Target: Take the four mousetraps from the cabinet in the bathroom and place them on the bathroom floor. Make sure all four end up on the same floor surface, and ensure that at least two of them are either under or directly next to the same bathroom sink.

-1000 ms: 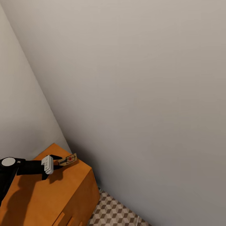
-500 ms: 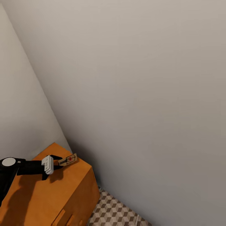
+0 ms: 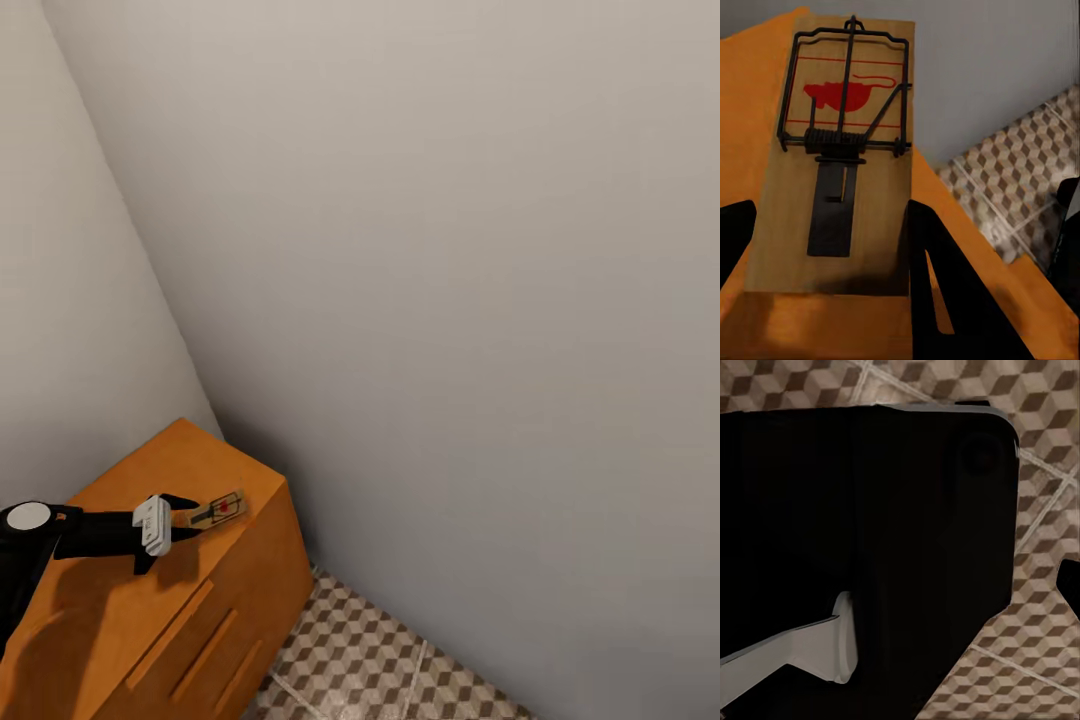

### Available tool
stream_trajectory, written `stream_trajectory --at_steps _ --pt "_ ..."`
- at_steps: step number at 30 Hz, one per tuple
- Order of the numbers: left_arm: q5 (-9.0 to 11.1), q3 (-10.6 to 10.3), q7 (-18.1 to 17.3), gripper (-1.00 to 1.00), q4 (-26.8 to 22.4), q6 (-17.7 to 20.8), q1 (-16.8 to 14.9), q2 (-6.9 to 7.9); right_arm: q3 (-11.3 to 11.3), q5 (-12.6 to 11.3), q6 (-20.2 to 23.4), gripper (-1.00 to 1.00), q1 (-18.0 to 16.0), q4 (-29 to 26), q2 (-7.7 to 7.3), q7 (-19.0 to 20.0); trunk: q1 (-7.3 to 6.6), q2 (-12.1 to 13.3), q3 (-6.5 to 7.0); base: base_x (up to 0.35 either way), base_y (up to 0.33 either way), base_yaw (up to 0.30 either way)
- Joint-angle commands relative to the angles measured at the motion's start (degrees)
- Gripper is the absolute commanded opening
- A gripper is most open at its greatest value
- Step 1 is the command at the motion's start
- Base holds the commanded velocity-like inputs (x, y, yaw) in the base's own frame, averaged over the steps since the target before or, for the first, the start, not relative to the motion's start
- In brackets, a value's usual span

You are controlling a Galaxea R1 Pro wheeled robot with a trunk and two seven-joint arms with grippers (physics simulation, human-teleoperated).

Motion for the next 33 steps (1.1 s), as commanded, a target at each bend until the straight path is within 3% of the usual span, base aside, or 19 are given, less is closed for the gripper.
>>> stream_trajectory --at_steps 1,33 --pt "-0.3 0.0 -0.2 -1.00 -0.1 0.3 0.0 -0.01 0.4 -0.5 -0.2 1.00 0.0 0.1 0.00 -0.1 0.00 -0.1 -0.11 -0.329 -0.143 0.000" --pt "-0.4 -0.1 -0.2 -1.00 0.1 0.3 0.0 -0.09 0.4 -0.5 -0.3 1.00 0.0 0.1 0.02 -0.1 0.00 -0.1 -0.11 -0.252 -0.213 0.000"
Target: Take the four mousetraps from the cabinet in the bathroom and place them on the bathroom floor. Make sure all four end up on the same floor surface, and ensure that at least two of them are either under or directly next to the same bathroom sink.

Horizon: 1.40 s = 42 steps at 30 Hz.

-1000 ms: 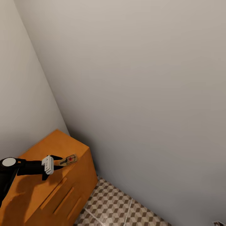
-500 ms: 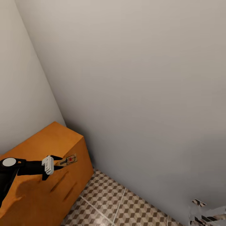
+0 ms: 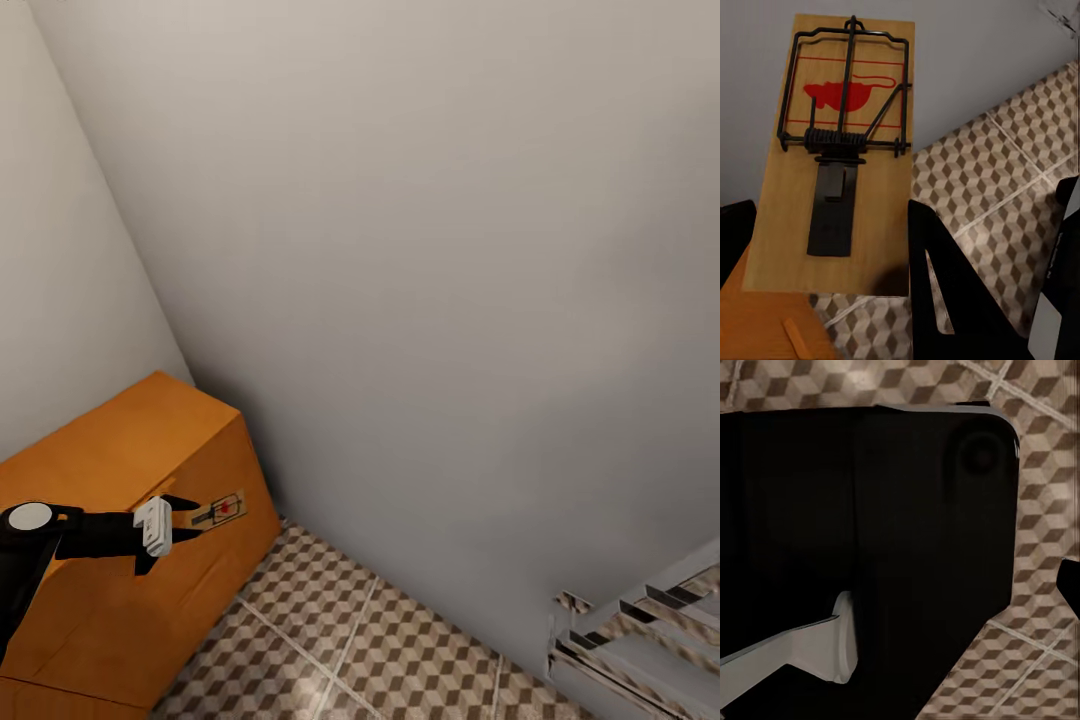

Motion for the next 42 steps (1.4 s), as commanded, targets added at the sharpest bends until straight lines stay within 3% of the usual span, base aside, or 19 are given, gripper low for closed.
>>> stream_trajectory --at_steps 1,16,28,33,36,40,42 --pt "-0.3 0.1 -0.2 -1.00 -0.1 0.3 0.0 -0.02 0.4 -0.5 -0.2 1.00 0.0 0.1 0.01 -0.1 0.01 -0.1 -0.11 -0.194 -0.260 0.000" --pt "-0.3 0.0 -0.2 -1.00 0.1 0.2 0.0 -0.02 0.4 -0.5 -0.2 1.00 0.0 0.1 0.01 -0.1 0.01 -0.1 -0.11 -0.190 -0.253 0.000" --pt "-0.6 -0.2 0.3 -1.00 2.4 0.0 0.0 -0.59 0.4 -0.5 -0.2 1.00 0.0 0.0 -0.07 -0.1 0.01 -0.1 -0.11 -0.025 -0.032 0.000" --pt "-1.0 -0.8 2.3 -1.00 12.3 -0.6 0.0 -2.73 0.2 -0.4 -0.6 1.00 0.0 -0.4 -0.38 -0.1 0.01 -0.1 -0.11 0.000 0.000 0.000" --pt "-1.0 -3.3 9.5 -1.00 24.6 -5.0 0.0 -4.39 0.2 -0.3 -1.1 1.00 0.0 -4.0 -0.68 -0.3 0.01 -0.1 -0.11 0.000 0.000 0.000" --pt "-0.9 -6.4 18.3 -1.00 35.1 -8.8 0.0 -5.47 0.2 -0.1 -1.6 1.00 0.0 -6.4 -1.02 -0.4 0.01 -0.1 -0.11 0.000 0.000 0.000" --pt "-0.7 -7.4 23.8 -1.00 43.3 -9.8 0.0 -6.86 0.2 0.0 -3.9 1.00 0.0 -7.9 -1.81 -0.5 0.01 -0.1 -0.11 0.000 0.000 0.000"
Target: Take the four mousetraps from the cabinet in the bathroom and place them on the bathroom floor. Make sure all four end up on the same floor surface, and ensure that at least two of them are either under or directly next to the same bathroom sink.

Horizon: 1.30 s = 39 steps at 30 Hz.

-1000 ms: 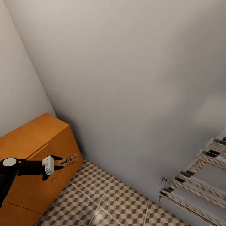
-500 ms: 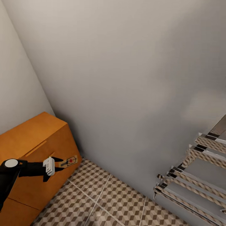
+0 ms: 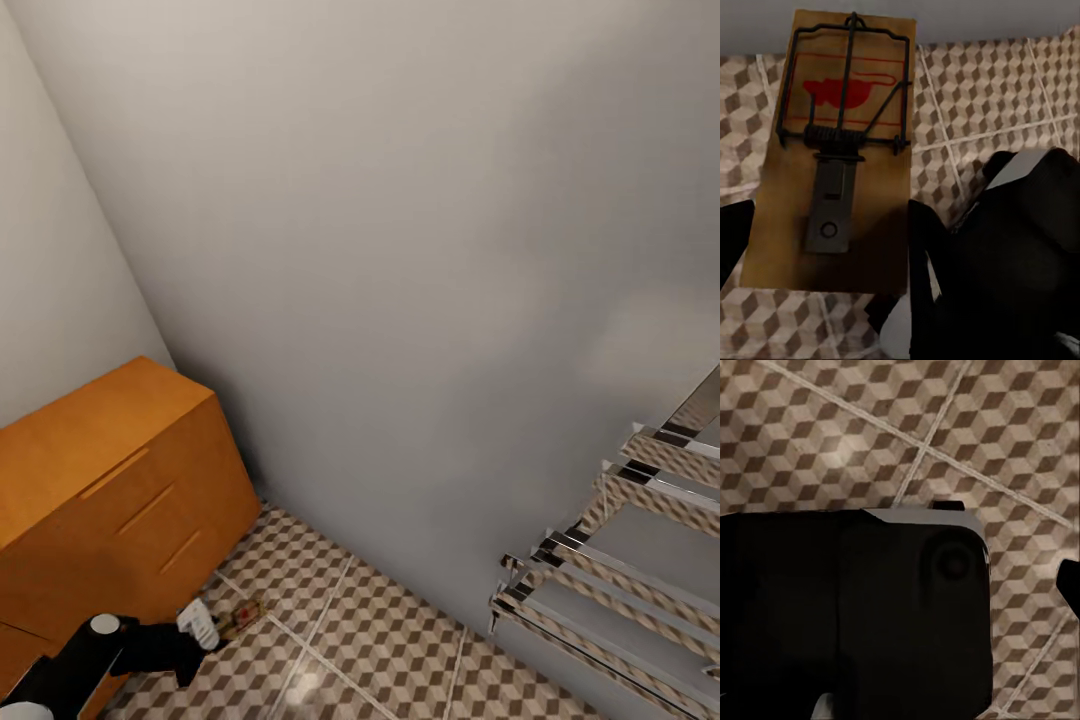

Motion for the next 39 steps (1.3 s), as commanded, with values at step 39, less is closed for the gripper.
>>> stream_trajectory --at_steps 39 --pt "24.0 0.7 49.5 -1.00 33.3 -29.2 4.5 -6.31 0.7 12.1 3.9 1.00 0.0 -23.9 -0.71 -2.2 0.03 -0.1 -0.09 0.000 0.000 0.000"
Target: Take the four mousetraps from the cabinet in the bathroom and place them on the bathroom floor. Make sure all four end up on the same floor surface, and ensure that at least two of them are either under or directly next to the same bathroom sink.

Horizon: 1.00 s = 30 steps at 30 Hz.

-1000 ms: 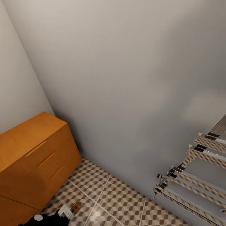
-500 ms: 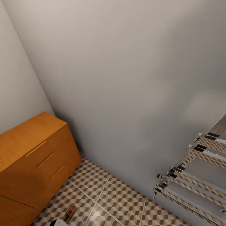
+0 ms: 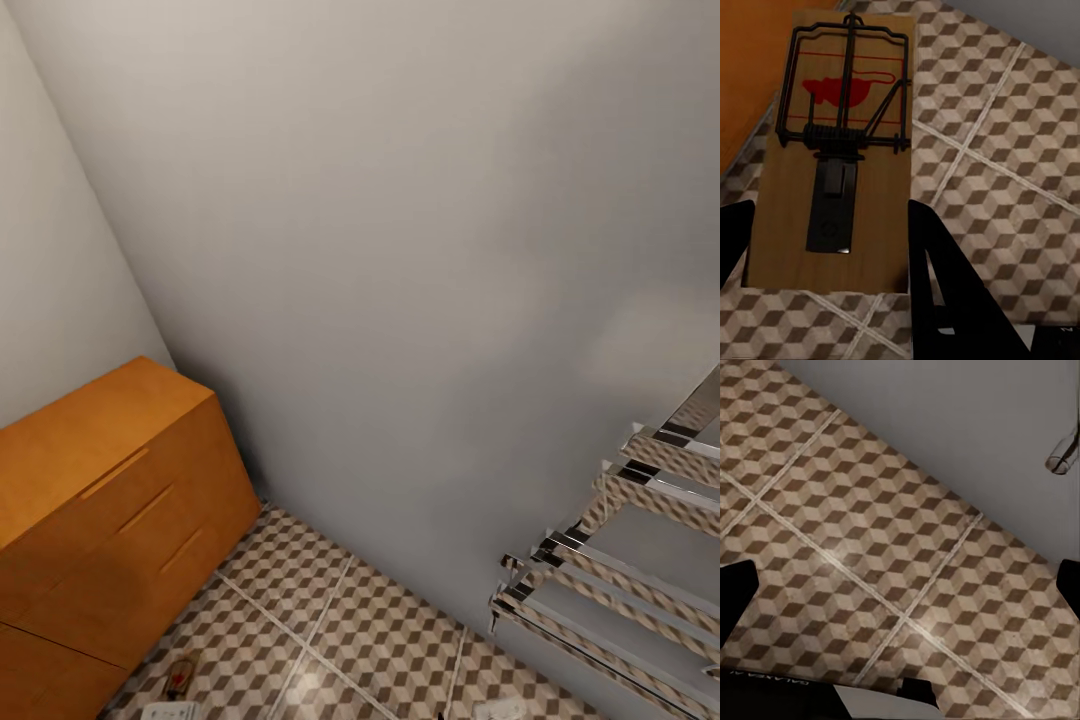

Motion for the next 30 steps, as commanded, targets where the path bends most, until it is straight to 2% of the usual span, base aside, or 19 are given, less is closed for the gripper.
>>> stream_trajectory --at_steps 1,5,12,30 --pt "-0.1 0.5 0.1 -1.00 0.2 -0.3 -0.1 0.00 0.1 0.6 -0.7 1.00 0.0 0.0 0.02 -0.3 0.03 -0.1 -0.10 0.000 0.000 0.000" --pt "0.0 0.5 0.9 -1.00 0.2 -0.3 0.0 -0.08 0.2 0.6 -3.5 1.00 0.0 0.6 -0.01 -0.4 0.03 -0.1 -0.10 0.000 0.000 0.000" --pt "0.0 0.5 1.1 -1.00 0.2 -0.3 0.0 -0.23 0.1 0.6 -4.1 1.00 0.0 0.8 -0.02 -0.5 0.03 -0.1 -0.11 0.000 0.000 0.060" --pt "0.0 0.5 1.2 -1.00 0.2 -0.2 0.0 -0.89 0.0 0.6 -4.1 1.00 0.0 0.9 -0.12 -0.5 0.03 -0.1 -0.72 0.000 0.000 0.268"
